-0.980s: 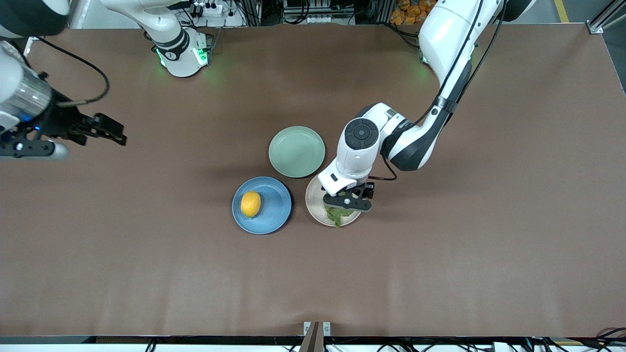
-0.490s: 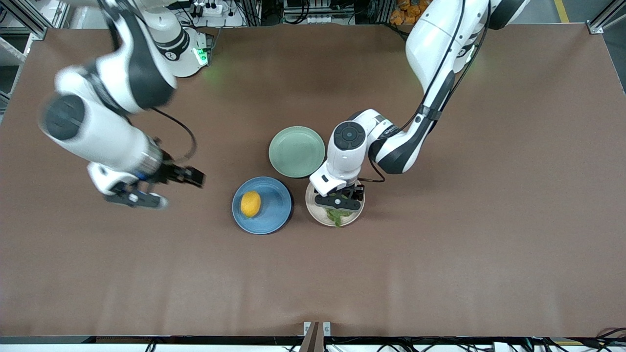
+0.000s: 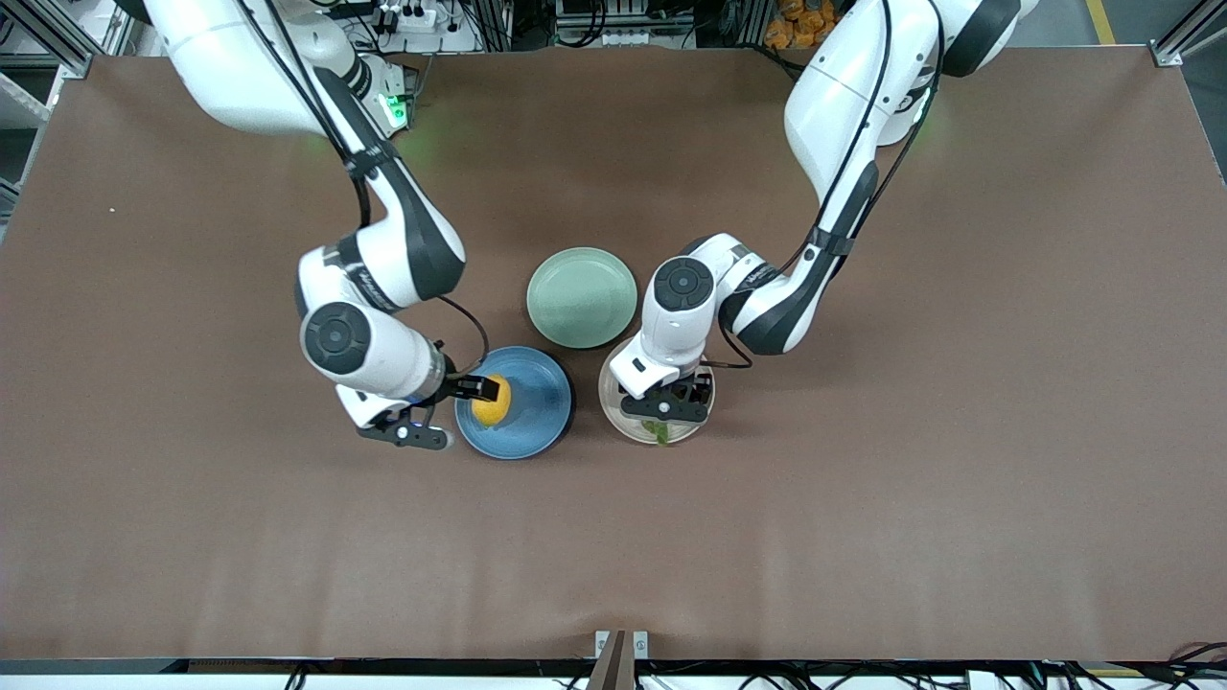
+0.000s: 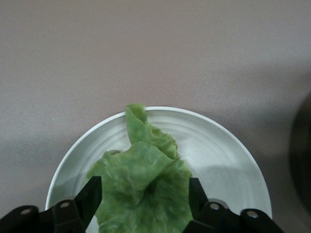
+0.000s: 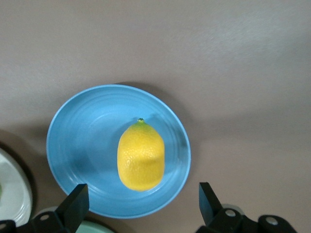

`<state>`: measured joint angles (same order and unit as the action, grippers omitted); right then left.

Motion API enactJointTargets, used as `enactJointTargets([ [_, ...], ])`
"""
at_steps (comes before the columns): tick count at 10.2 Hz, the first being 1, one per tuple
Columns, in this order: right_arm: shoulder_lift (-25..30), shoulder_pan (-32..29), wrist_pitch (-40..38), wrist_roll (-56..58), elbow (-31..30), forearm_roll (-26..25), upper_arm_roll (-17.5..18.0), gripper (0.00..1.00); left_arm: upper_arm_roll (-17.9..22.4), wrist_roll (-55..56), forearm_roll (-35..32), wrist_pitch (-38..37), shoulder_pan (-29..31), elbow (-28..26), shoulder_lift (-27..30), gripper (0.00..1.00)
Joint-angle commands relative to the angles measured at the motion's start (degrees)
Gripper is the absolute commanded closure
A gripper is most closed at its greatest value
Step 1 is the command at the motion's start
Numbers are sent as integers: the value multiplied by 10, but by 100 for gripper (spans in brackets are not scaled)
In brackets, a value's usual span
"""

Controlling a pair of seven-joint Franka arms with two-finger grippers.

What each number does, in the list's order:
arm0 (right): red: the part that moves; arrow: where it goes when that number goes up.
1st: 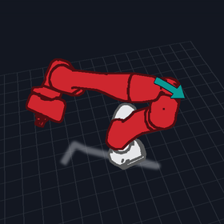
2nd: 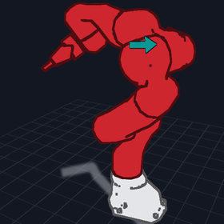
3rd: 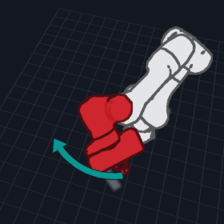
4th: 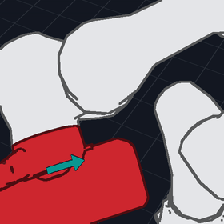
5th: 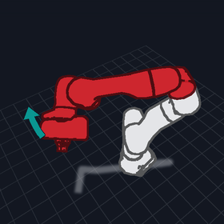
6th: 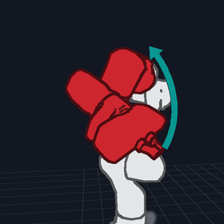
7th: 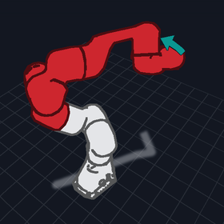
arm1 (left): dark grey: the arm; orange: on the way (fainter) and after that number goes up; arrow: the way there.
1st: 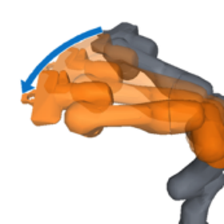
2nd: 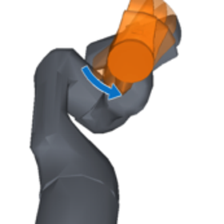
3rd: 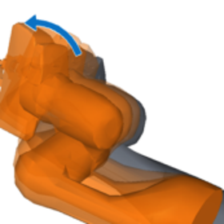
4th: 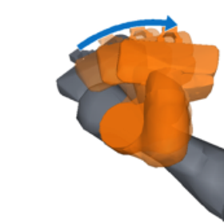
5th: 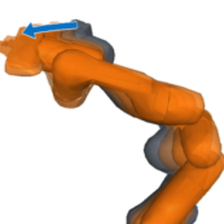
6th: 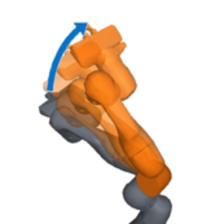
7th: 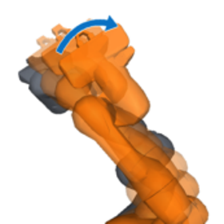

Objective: Pick lemon and lettuce from blue and beige plates
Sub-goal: 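Close the left gripper on lettuce while the right gripper grasps the lemon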

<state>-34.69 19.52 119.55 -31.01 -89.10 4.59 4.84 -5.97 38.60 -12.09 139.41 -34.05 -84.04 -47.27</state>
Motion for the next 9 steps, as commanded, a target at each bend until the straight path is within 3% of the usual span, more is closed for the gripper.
enactJointTargets([
  [1,-32,18,9,-7,11,2,1,0,7,23,-17,4,-10,17,-15,21],
  [4,-58,24,43,-6,10,2,1,0,46,41,-15,11,-44,23,-28,25],
  [8,-89,32,81,-6,9,-1,0,0,46,52,-15,11,-44,22,-29,64],
  [9,-89,32,78,-6,8,-1,0,13,46,60,-14,11,-44,22,-29,70],
])
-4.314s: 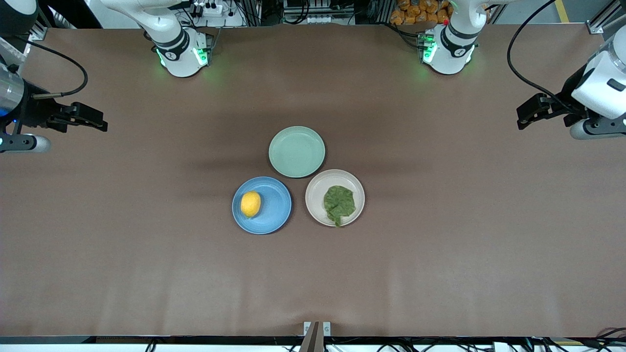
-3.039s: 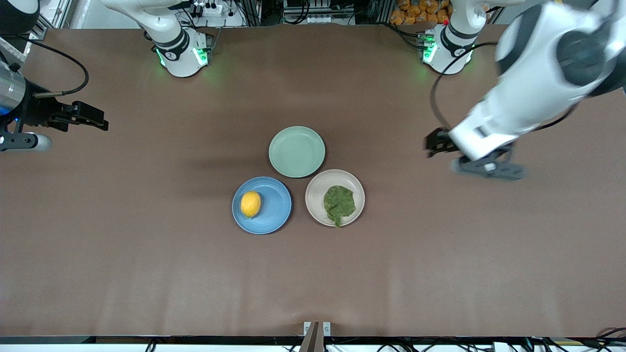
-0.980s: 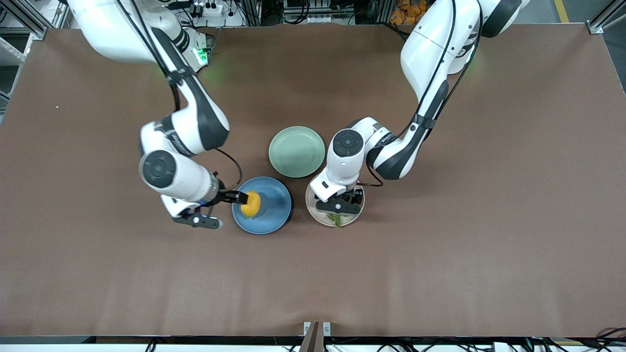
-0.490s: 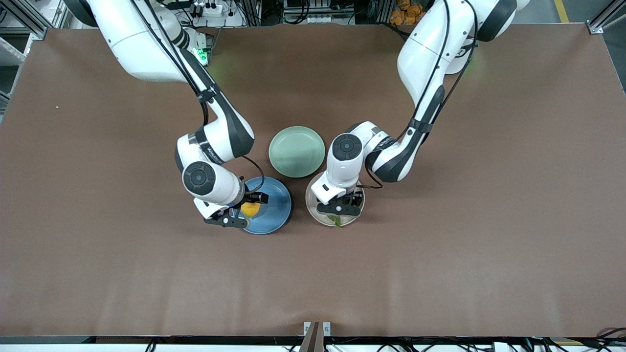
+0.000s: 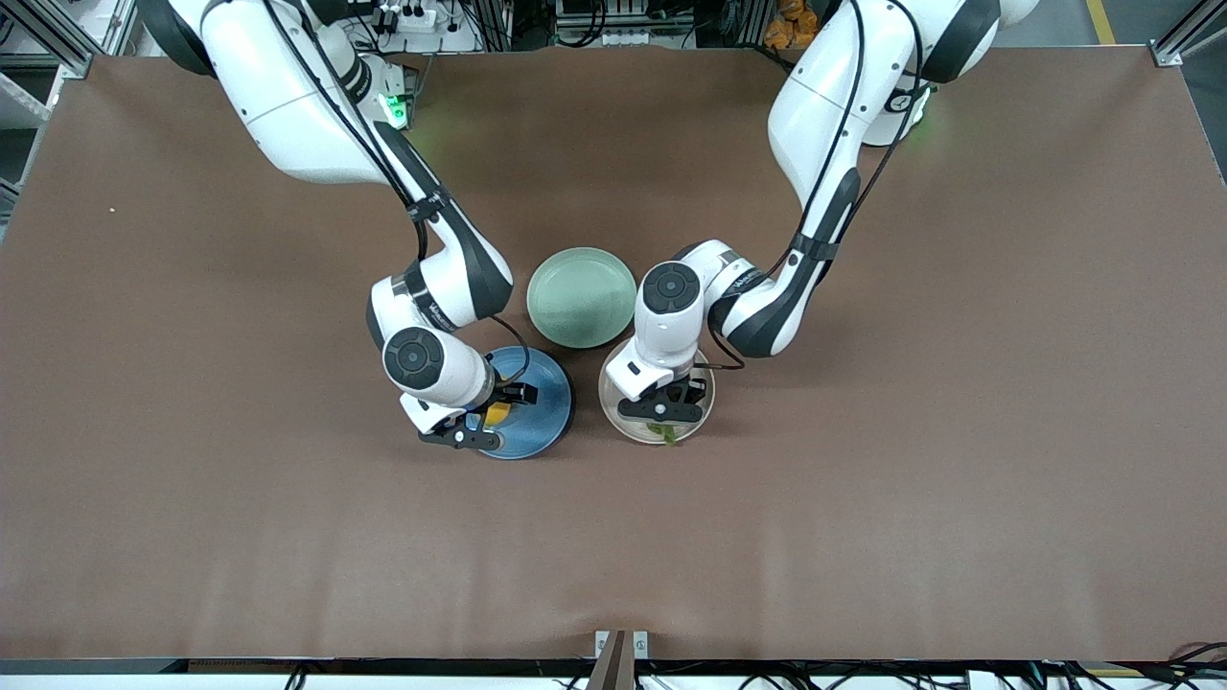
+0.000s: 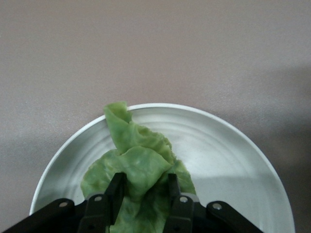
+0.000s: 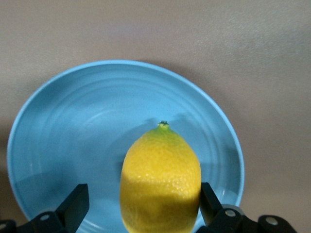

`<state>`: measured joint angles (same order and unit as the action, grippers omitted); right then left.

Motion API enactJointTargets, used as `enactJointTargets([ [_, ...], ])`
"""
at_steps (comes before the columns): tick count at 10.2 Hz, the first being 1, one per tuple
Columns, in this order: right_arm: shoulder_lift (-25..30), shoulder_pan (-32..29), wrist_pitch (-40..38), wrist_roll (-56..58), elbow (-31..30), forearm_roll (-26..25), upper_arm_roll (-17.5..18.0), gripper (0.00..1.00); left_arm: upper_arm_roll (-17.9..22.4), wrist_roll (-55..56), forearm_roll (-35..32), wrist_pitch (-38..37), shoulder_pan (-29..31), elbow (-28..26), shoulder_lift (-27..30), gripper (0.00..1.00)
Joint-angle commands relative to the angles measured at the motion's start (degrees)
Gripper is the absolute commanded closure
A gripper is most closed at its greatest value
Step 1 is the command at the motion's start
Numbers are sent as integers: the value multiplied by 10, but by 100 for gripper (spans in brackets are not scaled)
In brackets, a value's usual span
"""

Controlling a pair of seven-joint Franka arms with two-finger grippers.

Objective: Pick lemon and lettuce from blue and beige plates
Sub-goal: 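Lift the lettuce and lemon off the plates and carry them outward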

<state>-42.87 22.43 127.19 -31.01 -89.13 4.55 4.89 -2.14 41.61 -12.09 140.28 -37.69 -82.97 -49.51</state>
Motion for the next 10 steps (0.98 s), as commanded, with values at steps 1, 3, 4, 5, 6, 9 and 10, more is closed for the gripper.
enactJointTargets([
  [1,-7,2,0,-6,5,0,-1,40,7,36,-14,3,-11,11,-6,73],
  [3,0,-1,-4,-15,16,9,0,94,7,45,-13,-1,-18,11,1,95],
  [4,14,-5,-28,-25,24,9,0,100,7,51,-13,-4,-19,11,8,100],
  [5,31,-15,-70,-23,30,9,-1,100,6,51,-12,-11,-18,11,16,100],
  [6,48,-32,-89,-19,28,8,-1,100,6,57,-10,-29,-18,11,31,100],
  [9,113,-115,-178,89,10,8,-2,100,2,65,-2,-131,22,8,120,100],
  [10,126,-145,-182,128,-10,8,-2,100,2,39,33,-161,52,7,149,100],
])
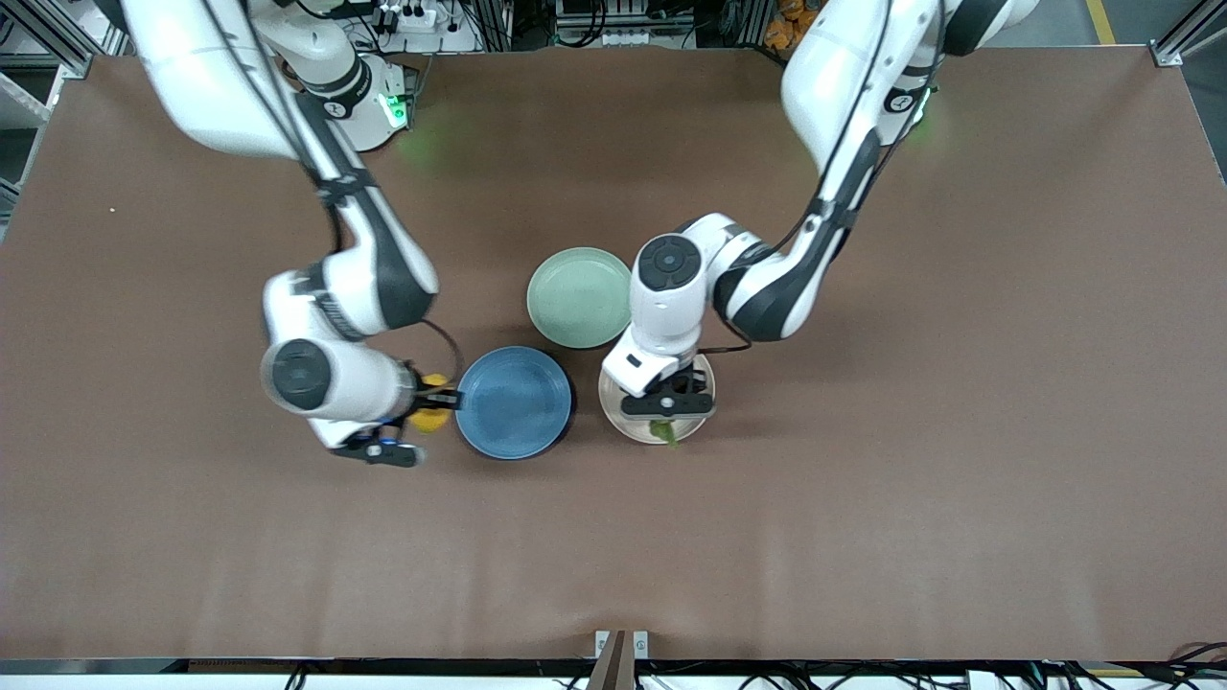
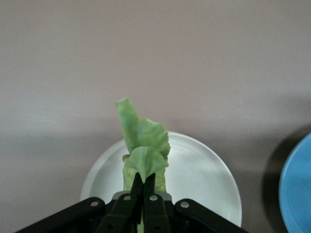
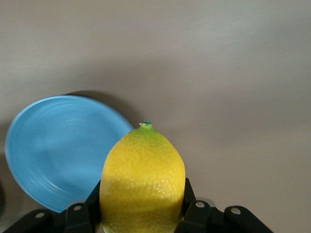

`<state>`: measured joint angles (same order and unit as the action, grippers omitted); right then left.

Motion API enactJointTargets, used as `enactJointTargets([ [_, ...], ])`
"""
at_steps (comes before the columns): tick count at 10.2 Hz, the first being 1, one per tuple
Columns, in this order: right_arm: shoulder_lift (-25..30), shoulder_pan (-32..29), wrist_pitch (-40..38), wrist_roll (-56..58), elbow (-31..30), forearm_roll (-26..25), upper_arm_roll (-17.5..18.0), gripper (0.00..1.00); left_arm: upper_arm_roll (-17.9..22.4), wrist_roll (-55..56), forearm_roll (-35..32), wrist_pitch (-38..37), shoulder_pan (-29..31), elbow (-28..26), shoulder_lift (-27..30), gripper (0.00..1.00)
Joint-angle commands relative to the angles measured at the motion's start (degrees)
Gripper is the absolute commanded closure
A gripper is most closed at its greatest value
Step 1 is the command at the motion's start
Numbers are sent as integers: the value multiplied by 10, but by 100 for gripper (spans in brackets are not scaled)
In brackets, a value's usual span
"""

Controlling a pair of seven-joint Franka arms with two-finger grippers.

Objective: Pick lemon and lettuce from blue and beige plates
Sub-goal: 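Lift the lettuce and lemon off the plates and carry them outward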

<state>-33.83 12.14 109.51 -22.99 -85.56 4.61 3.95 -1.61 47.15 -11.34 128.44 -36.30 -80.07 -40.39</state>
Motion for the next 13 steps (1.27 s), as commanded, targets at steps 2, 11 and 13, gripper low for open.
enactJointTargets([
  [2,54,-99,0,140,-102,8,6,100,-2,-104,83,-88,102,-25,88,100],
  [11,66,-182,194,330,-264,-45,-12,79,-1,-260,78,-70,268,-106,28,100],
  [13,56,-192,193,329,-263,-44,-11,0,0,-264,78,-69,271,-105,25,14],
])
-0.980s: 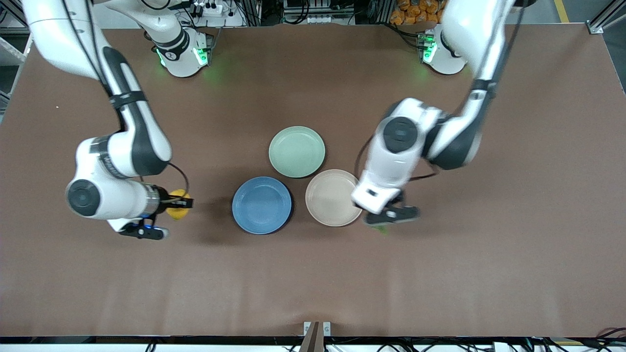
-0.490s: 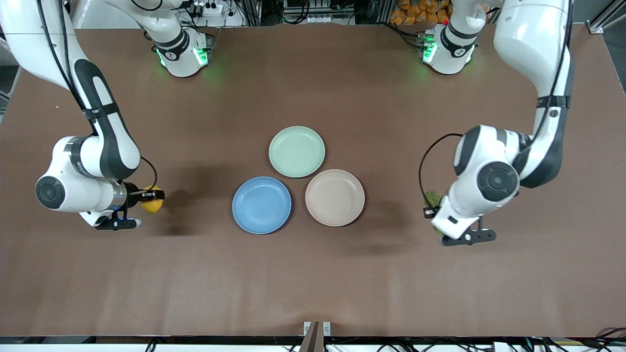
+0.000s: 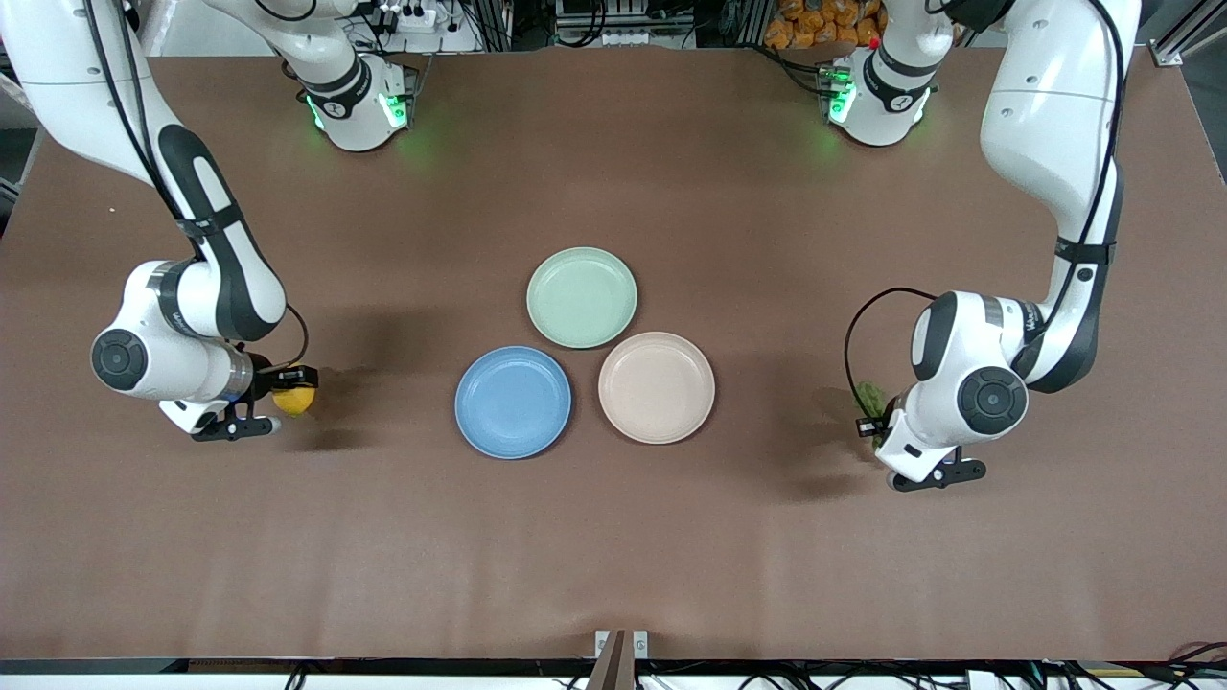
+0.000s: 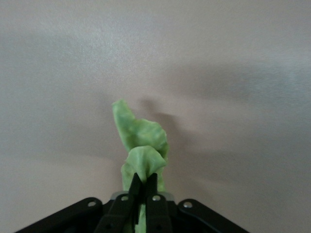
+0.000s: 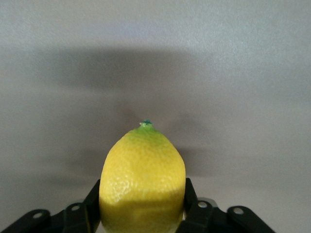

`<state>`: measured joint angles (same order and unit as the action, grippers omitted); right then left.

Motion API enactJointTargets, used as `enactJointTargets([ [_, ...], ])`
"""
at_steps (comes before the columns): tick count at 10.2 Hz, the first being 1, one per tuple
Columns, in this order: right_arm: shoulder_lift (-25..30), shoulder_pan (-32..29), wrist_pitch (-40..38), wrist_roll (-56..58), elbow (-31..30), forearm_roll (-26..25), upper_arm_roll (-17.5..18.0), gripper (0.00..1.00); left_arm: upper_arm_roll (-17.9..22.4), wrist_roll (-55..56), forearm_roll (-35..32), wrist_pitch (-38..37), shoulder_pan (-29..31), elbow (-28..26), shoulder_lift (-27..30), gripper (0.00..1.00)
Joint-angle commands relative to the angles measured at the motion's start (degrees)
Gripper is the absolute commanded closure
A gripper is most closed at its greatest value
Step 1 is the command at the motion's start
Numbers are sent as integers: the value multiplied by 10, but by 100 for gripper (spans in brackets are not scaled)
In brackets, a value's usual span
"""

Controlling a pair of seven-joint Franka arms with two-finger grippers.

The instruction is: Pick lemon and lettuce from blue and beige plates

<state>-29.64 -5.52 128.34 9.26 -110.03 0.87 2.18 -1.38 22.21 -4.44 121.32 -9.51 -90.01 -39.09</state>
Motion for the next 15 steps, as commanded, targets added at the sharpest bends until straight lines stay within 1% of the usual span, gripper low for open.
enactJointTargets([
  [1,16,-15,-3,7,-14,-7,6,0,-2,-18,8,-5,8,-3,29,0],
  [2,23,-16,-20,5,-3,-6,7,0,0,-24,8,-14,8,-3,58,0],
  [3,29,-13,-77,5,36,-3,8,0,0,-27,8,-54,9,1,94,0],
  [4,28,-12,-152,6,90,-3,8,0,1,-28,8,-84,9,4,136,0],
  [5,29,-12,-203,7,125,-2,8,0,1,-28,8,-113,9,5,175,0],
  [6,41,-13,-240,7,148,-2,8,0,0,-29,8,-139,9,5,218,0],
  [8,105,-16,-275,7,150,-3,6,0,-3,-30,8,-177,8,5,292,0],
  [9,142,-16,-295,2,150,-4,5,0,-4,-35,8,-193,9,5,319,0],
  [11,217,-22,-334,1,150,-7,5,0,-2,-107,11,-229,10,5,348,0],
  [12,256,-21,-372,-4,165,-3,5,0,-1,-117,14,-241,10,5,363,0],
  [13,269,-19,-388,-27,175,-3,8,0,-1,-121,15,-250,10,5,370,0],
  [15,274,-14,-446,-25,226,0,6,0,-1,-140,19,-274,12,4,382,0],
])
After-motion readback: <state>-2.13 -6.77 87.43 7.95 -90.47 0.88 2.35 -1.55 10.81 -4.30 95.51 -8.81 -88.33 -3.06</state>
